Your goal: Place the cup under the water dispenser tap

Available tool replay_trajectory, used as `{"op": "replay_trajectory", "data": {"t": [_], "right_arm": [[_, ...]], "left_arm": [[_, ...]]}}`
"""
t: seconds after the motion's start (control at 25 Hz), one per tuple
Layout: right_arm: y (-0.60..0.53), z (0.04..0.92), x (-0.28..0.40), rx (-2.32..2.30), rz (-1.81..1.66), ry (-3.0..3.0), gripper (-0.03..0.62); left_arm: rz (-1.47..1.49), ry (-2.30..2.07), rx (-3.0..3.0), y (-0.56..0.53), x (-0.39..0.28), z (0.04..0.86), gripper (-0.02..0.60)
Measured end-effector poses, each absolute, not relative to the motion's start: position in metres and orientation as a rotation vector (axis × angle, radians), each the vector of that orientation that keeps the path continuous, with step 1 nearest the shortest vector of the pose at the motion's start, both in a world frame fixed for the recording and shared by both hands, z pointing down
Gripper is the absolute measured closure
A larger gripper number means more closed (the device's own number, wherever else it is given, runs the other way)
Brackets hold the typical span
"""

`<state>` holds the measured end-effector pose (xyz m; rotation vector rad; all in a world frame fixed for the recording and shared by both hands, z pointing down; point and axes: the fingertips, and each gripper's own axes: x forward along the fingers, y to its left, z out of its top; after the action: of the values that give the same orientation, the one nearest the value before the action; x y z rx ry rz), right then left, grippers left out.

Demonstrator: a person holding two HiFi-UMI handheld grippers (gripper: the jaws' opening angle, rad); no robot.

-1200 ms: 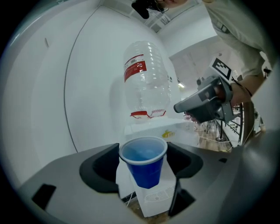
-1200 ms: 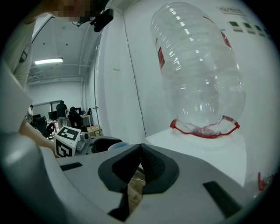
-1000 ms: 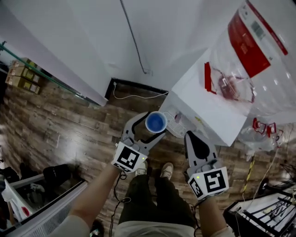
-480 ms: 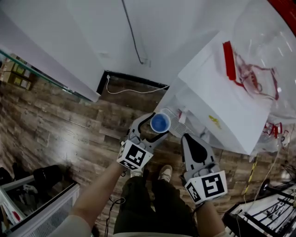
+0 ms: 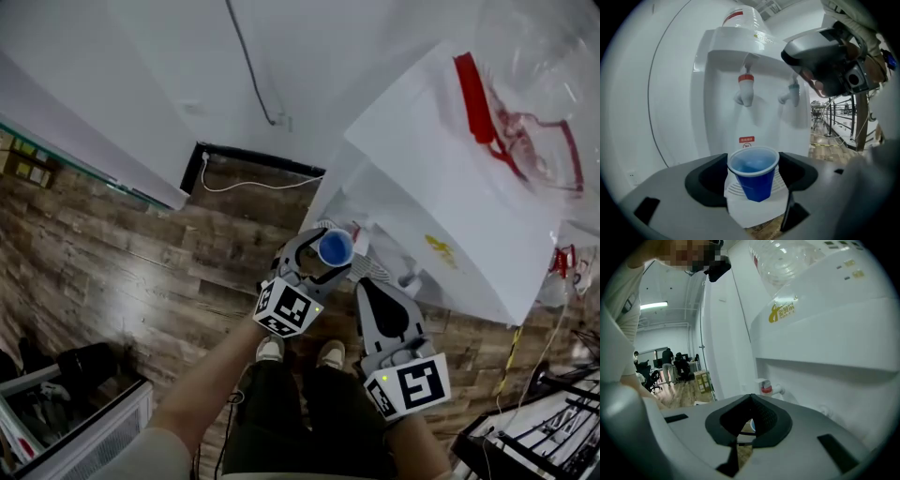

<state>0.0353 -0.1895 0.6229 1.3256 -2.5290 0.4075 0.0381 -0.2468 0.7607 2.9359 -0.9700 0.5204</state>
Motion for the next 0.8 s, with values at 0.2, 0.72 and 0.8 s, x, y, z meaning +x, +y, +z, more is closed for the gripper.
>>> {"op": "replay_trajectory", "data": {"t": [0.2, 0.72, 0.8], "right_arm": [[-0.185, 0.632, 0.03, 1.307, 0.43, -2.546, 0.586], [-0.181, 0.641, 0.031, 1.299, 0.464, -2.548, 0.586], [-0.18, 0.641, 0.033, 1.299, 0.478, -2.542, 0.586]], "left_arm": [[0.532, -0.972, 2.955, -0.254, 0.048, 0.776, 0.241], [0.473, -0.979, 2.932, -0.257, 0.055, 0.789, 0.208], [0.492, -0.958, 2.908, -0.254, 0.053, 0.791, 0.17]]}}
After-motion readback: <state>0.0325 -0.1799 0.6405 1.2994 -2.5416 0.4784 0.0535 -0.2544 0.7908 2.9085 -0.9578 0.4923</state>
